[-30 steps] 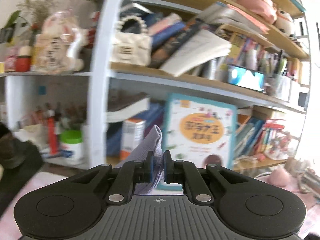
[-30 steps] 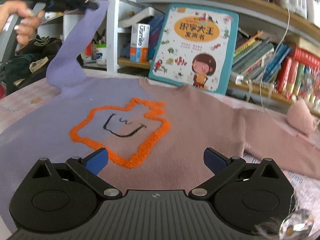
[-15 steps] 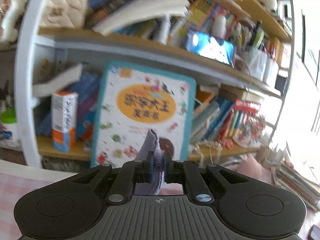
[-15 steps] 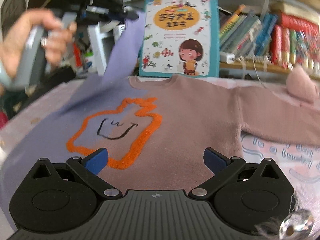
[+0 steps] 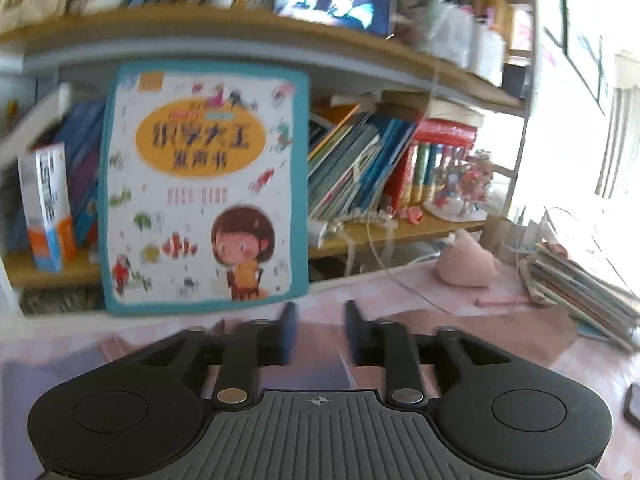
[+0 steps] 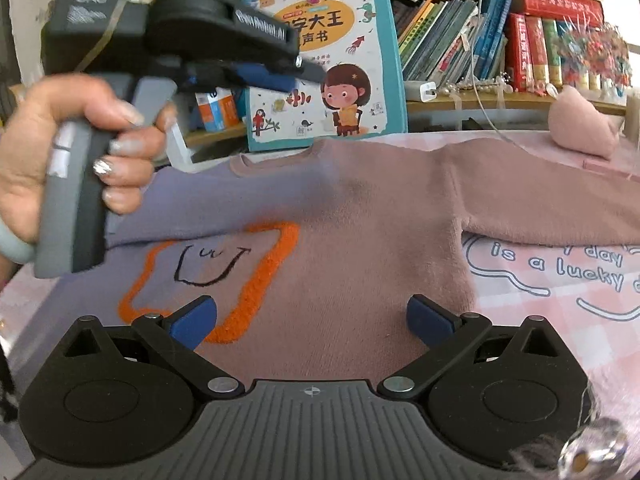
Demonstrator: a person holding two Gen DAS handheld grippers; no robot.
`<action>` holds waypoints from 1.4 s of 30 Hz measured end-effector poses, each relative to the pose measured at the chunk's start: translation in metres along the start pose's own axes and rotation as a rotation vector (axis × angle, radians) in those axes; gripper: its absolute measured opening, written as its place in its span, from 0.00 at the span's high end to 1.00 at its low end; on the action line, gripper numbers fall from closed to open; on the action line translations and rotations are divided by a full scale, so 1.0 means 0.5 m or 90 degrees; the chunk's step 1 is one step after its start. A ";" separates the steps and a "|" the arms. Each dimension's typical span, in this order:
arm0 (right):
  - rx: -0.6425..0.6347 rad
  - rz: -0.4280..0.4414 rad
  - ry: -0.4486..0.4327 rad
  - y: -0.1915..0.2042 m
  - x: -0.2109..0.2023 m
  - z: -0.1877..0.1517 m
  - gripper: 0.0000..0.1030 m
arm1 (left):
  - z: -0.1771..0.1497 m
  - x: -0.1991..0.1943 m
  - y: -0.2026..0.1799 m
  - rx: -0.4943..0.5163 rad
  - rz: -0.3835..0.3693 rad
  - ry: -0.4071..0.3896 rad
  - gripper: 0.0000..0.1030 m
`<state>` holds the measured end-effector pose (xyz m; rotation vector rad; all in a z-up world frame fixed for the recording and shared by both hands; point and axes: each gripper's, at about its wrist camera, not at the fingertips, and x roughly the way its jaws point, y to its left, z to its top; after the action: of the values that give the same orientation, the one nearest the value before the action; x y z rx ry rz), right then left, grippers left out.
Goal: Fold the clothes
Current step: 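Lift the lavender sleeve with the left gripper and fold it across the sweater body, then release the lavender sleeve and press its fold flat with the left gripper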
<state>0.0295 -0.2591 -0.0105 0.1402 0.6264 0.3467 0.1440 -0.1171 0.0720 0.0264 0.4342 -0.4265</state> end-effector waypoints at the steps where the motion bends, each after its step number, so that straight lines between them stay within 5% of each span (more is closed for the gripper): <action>1: -0.003 -0.002 0.001 0.001 0.001 -0.001 0.01 | 0.001 -0.012 0.000 0.011 0.008 -0.007 0.49; 7: -0.021 -0.016 0.007 0.008 0.003 -0.003 0.01 | -0.016 -0.092 0.041 0.020 0.050 -0.016 0.28; 13: -0.038 -0.030 0.013 0.017 0.007 -0.004 0.01 | -0.112 -0.179 0.099 0.056 0.174 0.015 0.26; 20: -0.074 -0.067 0.021 0.036 0.013 -0.006 0.01 | -0.207 -0.246 0.170 0.014 0.266 0.086 0.26; 32: -0.108 -0.103 0.028 0.052 0.021 -0.008 0.01 | -0.256 -0.267 0.208 -0.013 0.265 0.121 0.20; 38: -0.115 -0.132 0.001 0.051 0.001 -0.011 0.01 | -0.266 -0.273 0.219 -0.022 0.249 0.122 0.27; 42: -0.102 -0.180 -0.007 0.027 -0.024 -0.010 0.07 | -0.267 -0.279 0.241 -0.037 0.243 0.127 0.54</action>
<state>0.0137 -0.2507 -0.0049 -0.0992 0.5954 0.1215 0.0247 0.0629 0.0008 0.0942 0.6242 -0.0335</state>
